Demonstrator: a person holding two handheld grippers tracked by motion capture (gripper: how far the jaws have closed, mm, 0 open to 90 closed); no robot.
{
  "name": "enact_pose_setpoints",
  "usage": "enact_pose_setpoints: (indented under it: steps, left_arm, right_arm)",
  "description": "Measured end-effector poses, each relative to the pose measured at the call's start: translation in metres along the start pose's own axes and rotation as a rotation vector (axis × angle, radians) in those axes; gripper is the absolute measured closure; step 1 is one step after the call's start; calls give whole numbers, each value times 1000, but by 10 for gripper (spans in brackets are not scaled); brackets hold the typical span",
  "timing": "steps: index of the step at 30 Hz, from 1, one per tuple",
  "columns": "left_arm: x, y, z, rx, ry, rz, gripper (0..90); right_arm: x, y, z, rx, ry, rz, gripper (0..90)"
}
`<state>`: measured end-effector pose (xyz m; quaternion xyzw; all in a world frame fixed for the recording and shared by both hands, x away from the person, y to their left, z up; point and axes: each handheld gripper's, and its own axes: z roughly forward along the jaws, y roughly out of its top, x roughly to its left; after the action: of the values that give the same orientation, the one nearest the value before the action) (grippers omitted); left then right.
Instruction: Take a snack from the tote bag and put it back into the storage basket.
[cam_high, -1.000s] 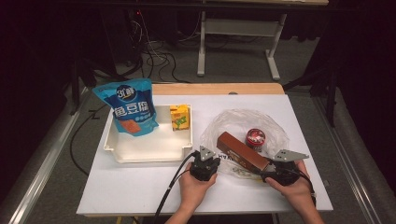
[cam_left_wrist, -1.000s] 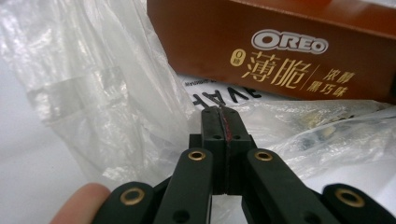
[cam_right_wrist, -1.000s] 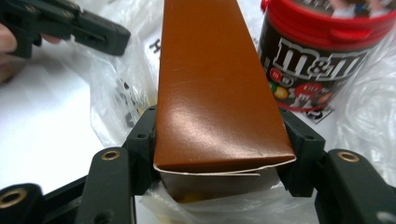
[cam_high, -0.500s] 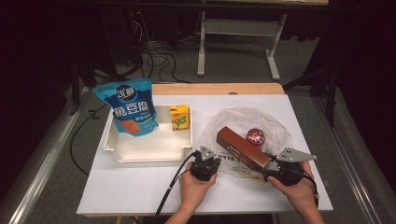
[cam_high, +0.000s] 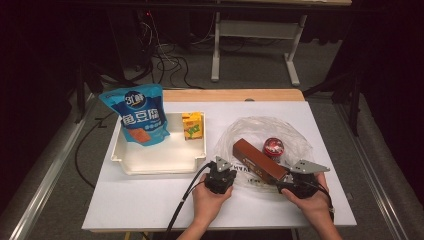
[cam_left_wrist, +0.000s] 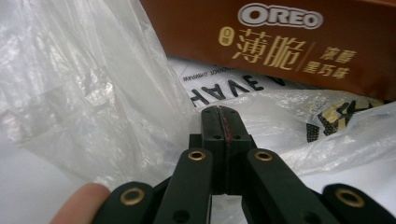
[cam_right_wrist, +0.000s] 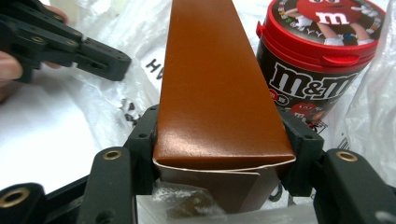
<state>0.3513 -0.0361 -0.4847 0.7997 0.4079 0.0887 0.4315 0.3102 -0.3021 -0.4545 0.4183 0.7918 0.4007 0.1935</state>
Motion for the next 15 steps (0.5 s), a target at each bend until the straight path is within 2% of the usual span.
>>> enact_pose_setpoints:
  steps: [5,8,9,10,12,15]
  left_arm:
    - [0,0,0,0,-4,-3,900]
    - [1,0,0,-1,-6,-5,900]
    - [1,0,0,-1,-8,-7,900]
    - [1,0,0,-2,-9,-8,900]
    - [1,0,0,-2,-9,-8,900]
    - [1,0,0,-4,-9,-8,900]
  right_arm:
    - [1,-10,9,2,20,12,422]
    - [-1,-9,3,-17,62,36,282]
    - [-2,-8,-1,-12,55,37,264]
    - [-1,-9,-7,-13,37,34,264]
    - [-1,-11,-17,-28,27,24,286]
    - [-2,-16,-34,-60,27,33,393]
